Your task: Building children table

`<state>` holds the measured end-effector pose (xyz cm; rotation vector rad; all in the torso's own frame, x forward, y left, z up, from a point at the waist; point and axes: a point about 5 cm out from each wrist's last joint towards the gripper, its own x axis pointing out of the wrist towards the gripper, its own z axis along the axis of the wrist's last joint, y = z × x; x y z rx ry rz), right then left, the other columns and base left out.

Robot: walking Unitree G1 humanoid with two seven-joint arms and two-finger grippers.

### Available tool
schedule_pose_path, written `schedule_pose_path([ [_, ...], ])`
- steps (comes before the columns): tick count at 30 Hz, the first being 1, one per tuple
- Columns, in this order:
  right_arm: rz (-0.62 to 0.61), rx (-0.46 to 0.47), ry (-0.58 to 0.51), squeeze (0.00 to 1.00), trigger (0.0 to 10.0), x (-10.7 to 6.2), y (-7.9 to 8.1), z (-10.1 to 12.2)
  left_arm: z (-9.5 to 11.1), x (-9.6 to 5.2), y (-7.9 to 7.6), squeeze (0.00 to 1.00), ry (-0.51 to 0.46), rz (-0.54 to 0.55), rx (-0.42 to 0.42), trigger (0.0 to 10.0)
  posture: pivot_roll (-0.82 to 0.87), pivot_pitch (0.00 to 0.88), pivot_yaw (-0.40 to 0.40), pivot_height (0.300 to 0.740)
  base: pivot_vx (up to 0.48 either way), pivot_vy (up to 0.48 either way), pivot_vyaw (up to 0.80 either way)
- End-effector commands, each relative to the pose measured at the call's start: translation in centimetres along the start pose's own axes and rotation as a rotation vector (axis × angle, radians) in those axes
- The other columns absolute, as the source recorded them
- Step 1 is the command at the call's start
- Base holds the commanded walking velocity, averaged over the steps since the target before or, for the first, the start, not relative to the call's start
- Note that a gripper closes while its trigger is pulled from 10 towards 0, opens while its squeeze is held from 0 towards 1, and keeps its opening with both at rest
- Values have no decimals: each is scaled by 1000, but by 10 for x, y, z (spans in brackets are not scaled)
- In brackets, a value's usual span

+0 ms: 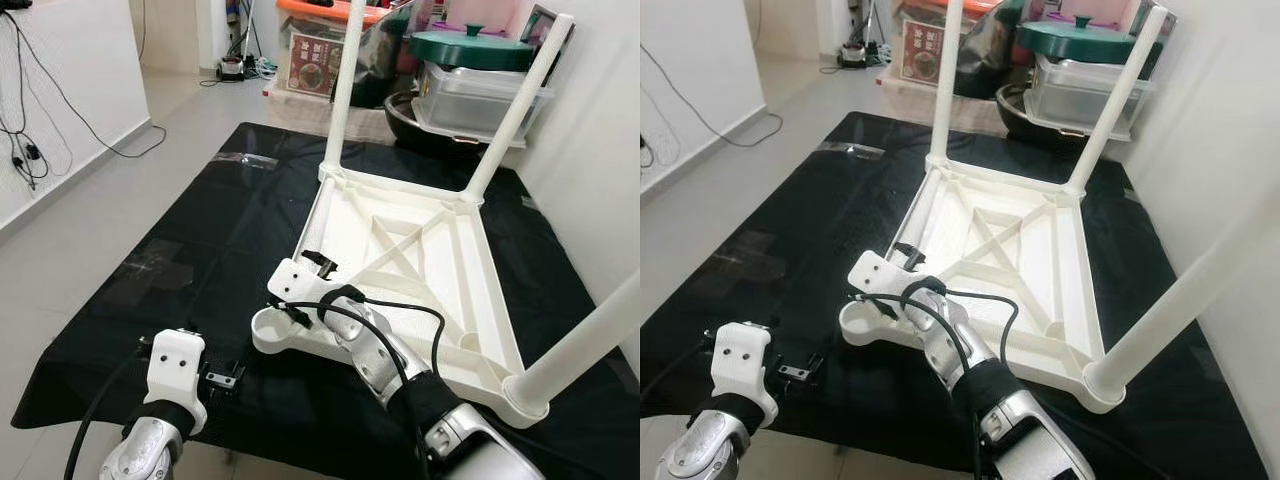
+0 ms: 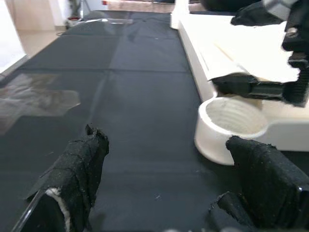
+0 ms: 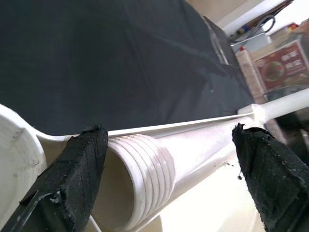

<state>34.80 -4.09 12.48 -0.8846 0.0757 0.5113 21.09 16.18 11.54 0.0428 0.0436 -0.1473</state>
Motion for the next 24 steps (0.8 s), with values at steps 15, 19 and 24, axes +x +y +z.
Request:
schedule_pose_path([
  [15,134,26,16,0,10000,0,-8,-21,-4,2,-1,0,20,-26,6,10000,93,0,-133,740,0,0,0],
  [19,127,11,36,0,10000,3,-6,-24,-4,2,-1,0,20,-25,7,10000,97,0,-134,740,0,0,0],
  [24,103,-3,66,0,10000,5,-8,-26,-4,2,-1,0,21,-25,10,10000,98,0,-134,740,0,0,0],
])
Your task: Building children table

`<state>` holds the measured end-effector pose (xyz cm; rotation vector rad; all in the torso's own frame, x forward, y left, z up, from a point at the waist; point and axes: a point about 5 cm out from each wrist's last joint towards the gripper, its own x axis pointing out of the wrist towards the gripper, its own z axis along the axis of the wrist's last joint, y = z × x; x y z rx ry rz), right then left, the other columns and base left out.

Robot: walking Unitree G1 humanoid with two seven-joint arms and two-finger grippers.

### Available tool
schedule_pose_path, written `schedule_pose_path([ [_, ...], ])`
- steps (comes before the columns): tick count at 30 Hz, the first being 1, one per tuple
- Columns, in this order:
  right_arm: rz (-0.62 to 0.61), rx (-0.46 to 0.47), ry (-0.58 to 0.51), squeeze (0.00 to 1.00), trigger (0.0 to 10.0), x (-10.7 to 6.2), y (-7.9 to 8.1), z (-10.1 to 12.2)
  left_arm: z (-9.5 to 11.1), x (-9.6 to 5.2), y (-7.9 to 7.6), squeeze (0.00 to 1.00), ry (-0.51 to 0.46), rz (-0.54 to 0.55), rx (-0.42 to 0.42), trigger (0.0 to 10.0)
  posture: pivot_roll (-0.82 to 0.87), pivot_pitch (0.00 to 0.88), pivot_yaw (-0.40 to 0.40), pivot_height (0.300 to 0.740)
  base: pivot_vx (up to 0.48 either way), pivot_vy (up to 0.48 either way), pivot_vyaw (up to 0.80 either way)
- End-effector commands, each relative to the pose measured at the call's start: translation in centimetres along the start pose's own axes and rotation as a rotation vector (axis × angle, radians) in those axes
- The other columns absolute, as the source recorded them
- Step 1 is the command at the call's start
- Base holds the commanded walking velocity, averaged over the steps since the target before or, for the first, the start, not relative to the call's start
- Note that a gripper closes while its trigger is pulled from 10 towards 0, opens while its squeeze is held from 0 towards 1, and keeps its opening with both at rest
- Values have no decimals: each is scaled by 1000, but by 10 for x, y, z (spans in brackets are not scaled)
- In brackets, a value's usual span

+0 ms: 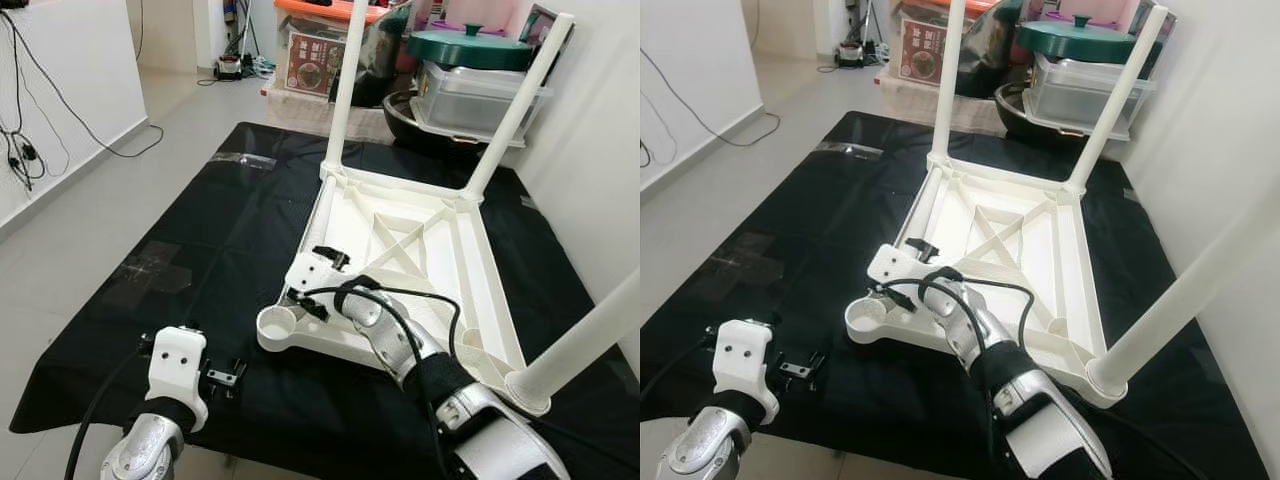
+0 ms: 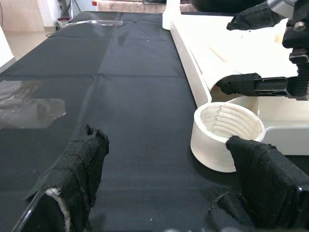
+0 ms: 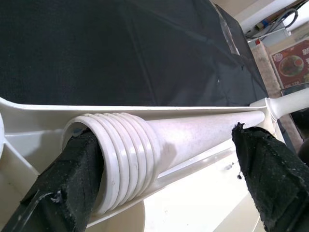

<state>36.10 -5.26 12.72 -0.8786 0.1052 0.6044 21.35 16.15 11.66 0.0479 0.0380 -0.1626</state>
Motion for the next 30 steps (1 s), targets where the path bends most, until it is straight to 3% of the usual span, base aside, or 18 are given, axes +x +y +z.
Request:
schedule_pose_path([
  [1,3,-15,95,0,10000,0,3,-19,-5,0,-1,0,27,-11,5,10000,97,0,-130,740,0,0,0],
  [8,14,-69,118,0,10000,-1,-5,-24,-5,0,-1,0,28,-17,8,10000,98,0,-128,740,0,0,0],
  [11,-37,-59,119,0,10000,-1,-13,-25,-5,1,-1,0,27,-19,8,10000,98,0,-128,740,0,0,0],
  [13,-213,40,113,0,10000,-1,-35,-23,-5,1,-1,0,26,-17,7,10000,94,0,-134,740,0,0,0],
  [18,-284,61,110,0,10000,-2,-44,-22,-5,2,-1,0,26,-16,7,10000,97,0,-134,740,0,0,0],
  [21,-430,141,80,0,10000,-6,-66,-16,-6,2,-2,0,26,-18,8,10000,97,0,-133,740,0,0,0],
  [25,-512,177,46,0,10000,-9,-79,-10,-6,2,-2,0,26,-24,7,10000,96,0,-133,740,0,0,0],
  [30,-513,184,39,0,10000,-9,-79,-9,-6,2,-2,0,26,-26,5,10000,96,0,-133,740,0,0,0],
])
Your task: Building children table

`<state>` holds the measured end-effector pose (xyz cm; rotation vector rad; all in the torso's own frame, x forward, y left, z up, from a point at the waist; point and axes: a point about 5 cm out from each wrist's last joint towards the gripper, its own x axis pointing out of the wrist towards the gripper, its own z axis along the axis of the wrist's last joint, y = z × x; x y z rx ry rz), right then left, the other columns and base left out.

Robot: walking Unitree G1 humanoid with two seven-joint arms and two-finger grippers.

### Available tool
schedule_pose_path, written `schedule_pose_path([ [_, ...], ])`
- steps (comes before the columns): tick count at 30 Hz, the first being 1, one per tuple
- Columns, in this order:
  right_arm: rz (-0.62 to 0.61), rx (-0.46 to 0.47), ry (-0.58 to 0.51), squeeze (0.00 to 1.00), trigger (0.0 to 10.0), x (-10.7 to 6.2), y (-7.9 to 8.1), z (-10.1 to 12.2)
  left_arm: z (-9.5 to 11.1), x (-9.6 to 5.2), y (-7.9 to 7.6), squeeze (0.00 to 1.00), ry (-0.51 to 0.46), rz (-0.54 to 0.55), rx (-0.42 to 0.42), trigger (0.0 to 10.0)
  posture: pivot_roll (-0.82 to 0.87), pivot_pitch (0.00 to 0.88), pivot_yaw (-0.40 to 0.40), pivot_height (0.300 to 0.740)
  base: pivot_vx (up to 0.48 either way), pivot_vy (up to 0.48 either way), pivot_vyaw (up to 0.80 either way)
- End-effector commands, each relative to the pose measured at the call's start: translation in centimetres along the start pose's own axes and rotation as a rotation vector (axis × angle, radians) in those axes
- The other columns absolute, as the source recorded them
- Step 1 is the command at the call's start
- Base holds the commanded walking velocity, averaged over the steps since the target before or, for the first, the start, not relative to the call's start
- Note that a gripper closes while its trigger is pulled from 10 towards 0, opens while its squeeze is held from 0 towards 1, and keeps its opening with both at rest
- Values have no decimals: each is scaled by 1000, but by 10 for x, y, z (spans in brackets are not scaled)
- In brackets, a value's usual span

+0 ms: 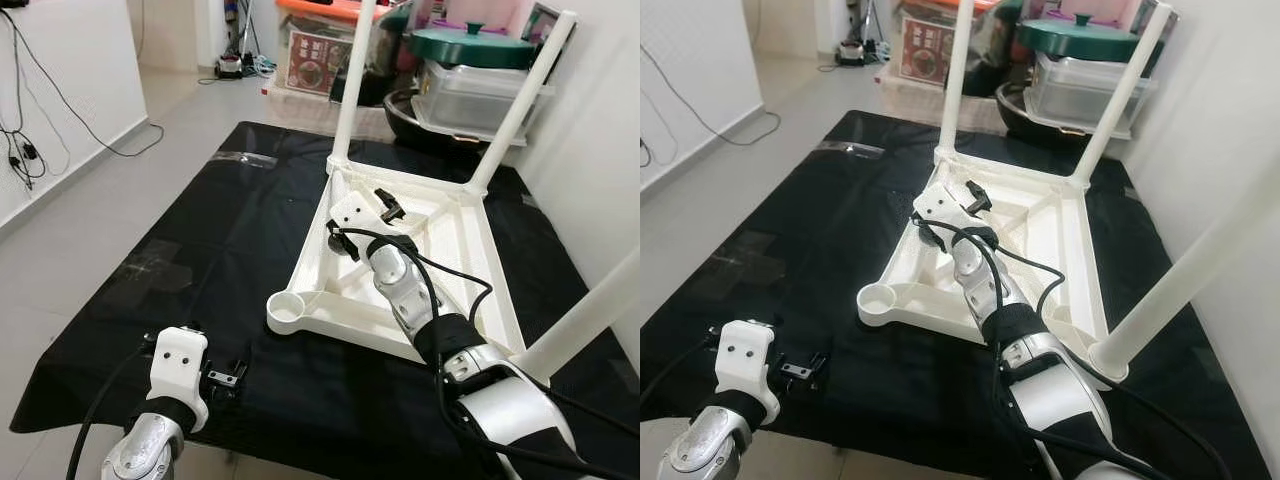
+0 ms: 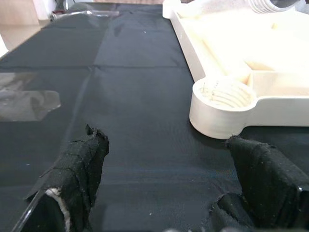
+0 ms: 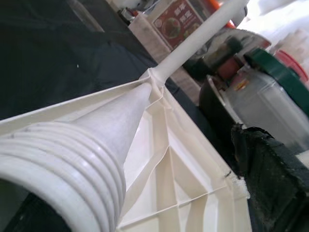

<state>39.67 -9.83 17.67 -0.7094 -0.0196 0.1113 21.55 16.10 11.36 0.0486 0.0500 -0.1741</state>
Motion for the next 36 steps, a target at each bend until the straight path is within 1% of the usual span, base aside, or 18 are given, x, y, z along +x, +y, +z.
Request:
schedule_pose_path([
  [1,6,6,3,0,4902,0,1,-3,-3,0,-2,0,14,-15,3,10000,92,0,-131,740,0,0,0],
  [2,6,6,3,0,4902,0,1,-3,-3,0,-2,0,14,-15,3,10000,92,0,-131,740,0,0,0],
  [3,45,5,15,0,2235,-2,9,-8,-3,1,-2,0,13,-16,2,10000,98,0,-135,740,0,0,0],
  [5,70,3,24,0,2235,-3,15,-11,-3,1,-2,0,13,-17,2,10000,98,0,-135,740,0,0,0],
  [6,88,10,20,0,0,-6,23,-15,-3,1,-3,0,12,-16,2,10000,102,0,-138,740,0,0,0],
  [12,39,54,12,0,0,-6,18,-18,-3,0,-2,0,10,-11,4,10000,102,0,-138,740,0,0,0],
  [18,56,82,7,0,0,-5,11,-19,-2,0,-2,0,10,-10,14,10000,99,0,-135,740,0,0,0],
  [21,32,101,-26,0,0,-4,-11,-20,-1,-1,-1,0,11,-9,22,10000,85,0,-124,740,0,0,0],
  [23,24,103,-36,0,0,-4,-17,-20,-1,-1,-1,0,11,-9,22,10000,85,0,-124,740,0,0,0],
  [24,7,93,-79,0,0,-7,-40,-24,-1,-1,0,0,11,-8,23,10000,69,0,-115,740,0,0,0],
  [25,7,93,-79,0,0,-7,-40,-24,-1,-1,0,0,11,-8,23,10000,69,0,-115,740,0,0,0],
  [26,-4,98,-92,0,0,-9,-51,-27,-1,-1,1,0,10,-7,23,10000,61,0,-109,740,0,0,0],
  [28,-12,102,-100,0,0,-11,-59,-29,0,-1,1,0,9,-7,23,10000,61,0,-109,740,0,0,0],
  [30,-2,144,-105,0,0,-13,-65,-31,0,-1,2,0,9,-7,27,10000,50,0,-100,740,0,0,0],
  [31,62,292,-145,0,0,-21,-77,-37,9,1,5,0,-21,1,47,10000,43,0,-93,740,0,0,0],
  [32,62,292,-145,0,0,-21,-77,-37,9,1,5,0,-21,1,47,10000,43,0,-93,740,0,0,0],
  [33,106,369,-172,0,0,-27,-83,-41,17,4,7,0,-53,10,4,10000,39,0,-87,740,0,0,0],
  [36,149,431,-199,0,0,-33,-88,-45,25,7,9,0,-89,17,-52,10000,38,0,-86,740,0,0,0],
])
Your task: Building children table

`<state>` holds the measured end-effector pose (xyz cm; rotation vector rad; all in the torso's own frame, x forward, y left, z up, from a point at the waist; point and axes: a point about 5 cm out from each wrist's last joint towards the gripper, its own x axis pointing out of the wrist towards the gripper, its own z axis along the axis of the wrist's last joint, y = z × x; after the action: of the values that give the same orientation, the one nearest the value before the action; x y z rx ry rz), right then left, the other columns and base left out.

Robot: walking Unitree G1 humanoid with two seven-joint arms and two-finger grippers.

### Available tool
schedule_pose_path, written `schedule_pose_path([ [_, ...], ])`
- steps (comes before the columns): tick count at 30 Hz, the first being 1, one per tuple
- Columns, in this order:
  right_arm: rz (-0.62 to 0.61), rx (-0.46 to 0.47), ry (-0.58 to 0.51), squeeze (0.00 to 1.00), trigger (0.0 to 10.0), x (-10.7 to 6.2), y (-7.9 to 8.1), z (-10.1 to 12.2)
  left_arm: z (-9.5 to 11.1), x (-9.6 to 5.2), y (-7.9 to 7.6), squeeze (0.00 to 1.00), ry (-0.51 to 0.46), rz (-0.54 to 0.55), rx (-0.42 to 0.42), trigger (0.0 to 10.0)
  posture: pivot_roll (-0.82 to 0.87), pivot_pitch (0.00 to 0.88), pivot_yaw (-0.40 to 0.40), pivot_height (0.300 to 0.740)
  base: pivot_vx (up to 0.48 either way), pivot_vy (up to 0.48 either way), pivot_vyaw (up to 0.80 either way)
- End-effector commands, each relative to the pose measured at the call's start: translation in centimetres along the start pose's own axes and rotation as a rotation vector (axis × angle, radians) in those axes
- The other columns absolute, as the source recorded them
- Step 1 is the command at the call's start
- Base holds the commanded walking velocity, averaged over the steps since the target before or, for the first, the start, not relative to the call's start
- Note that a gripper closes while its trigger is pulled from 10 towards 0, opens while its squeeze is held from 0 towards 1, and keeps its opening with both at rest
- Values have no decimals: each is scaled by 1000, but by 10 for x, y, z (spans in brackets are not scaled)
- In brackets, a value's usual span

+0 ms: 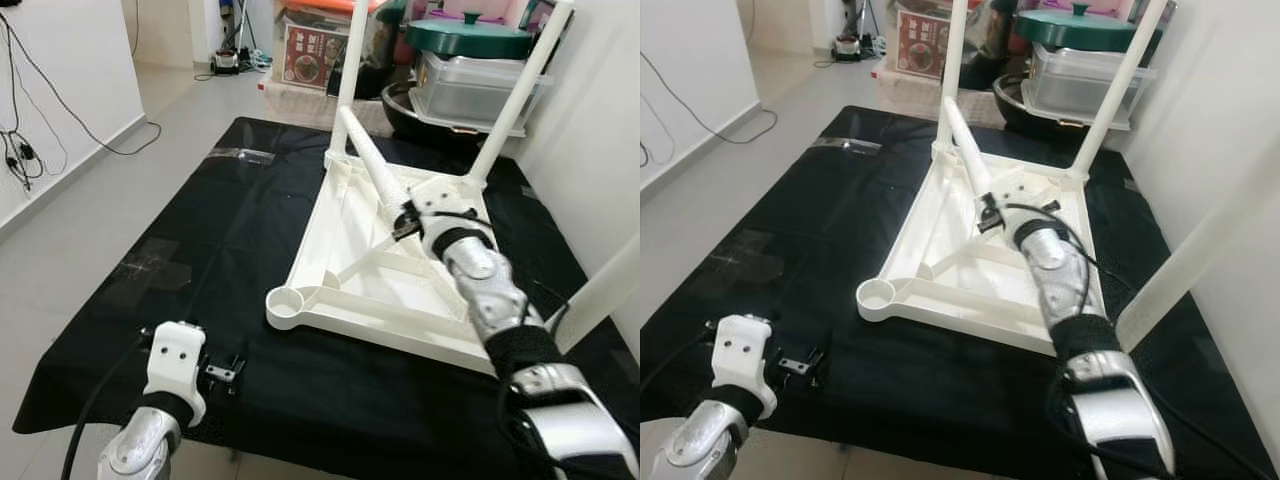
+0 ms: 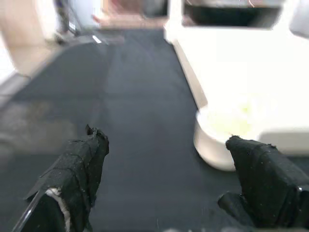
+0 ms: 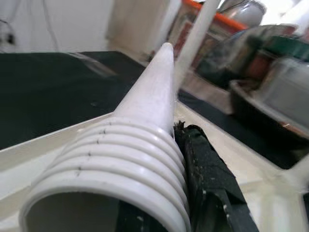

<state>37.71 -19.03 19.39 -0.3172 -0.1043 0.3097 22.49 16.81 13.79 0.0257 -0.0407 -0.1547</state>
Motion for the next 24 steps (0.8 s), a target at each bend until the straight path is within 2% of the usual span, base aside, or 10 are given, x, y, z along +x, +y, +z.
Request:
schedule_pose_path([
  [1,9,56,-37,0,0,-5,-9,4,2,1,0,0,-2,-2,-48,10000,38,0,-86,740,0,0,0],
  [4,18,76,-48,0,0,-7,-9,4,4,2,0,0,-11,-2,-62,10000,37,0,-84,740,0,0,0],
  [5,124,222,-36,0,0,-16,-2,-7,15,7,-2,0,-60,-26,-185,10000,26,0,-73,740,0,0,0],
  [6,124,222,-36,0,0,-16,-2,-7,15,7,-2,0,-60,-26,-185,10000,26,0,-73,740,0,0,0],
  [7,207,330,-40,0,0,-23,3,-13,23,11,-3,0,-97,-50,-275,10000,26,0,-72,740,0,0,0],
  [8,338,530,-35,0,0,-35,14,-27,33,15,-6,0,-150,-105,-430,10000,30,0,-71,740,0,0,0],
  [13,445,666,-26,0,0,-44,25,-36,36,19,-7,0,-168,-127,-549,10000,33,0,-74,740,0,0,0],
  [17,627,826,-30,0,0,-57,50,-42,40,26,-9,0,-199,-154,-767,10000,35,0,-74,740,0,0,0],
  [21,665,863,-44,0,0,-59,57,-41,39,28,-11,0,-198,-145,-839,10000,32,0,-71,740,0,0,0],
  [24,670,975,-100,0,0,-58,62,-35,38,30,-13,0,-205,-117,-961,10000,37,0,-72,740,0,0,0],
])
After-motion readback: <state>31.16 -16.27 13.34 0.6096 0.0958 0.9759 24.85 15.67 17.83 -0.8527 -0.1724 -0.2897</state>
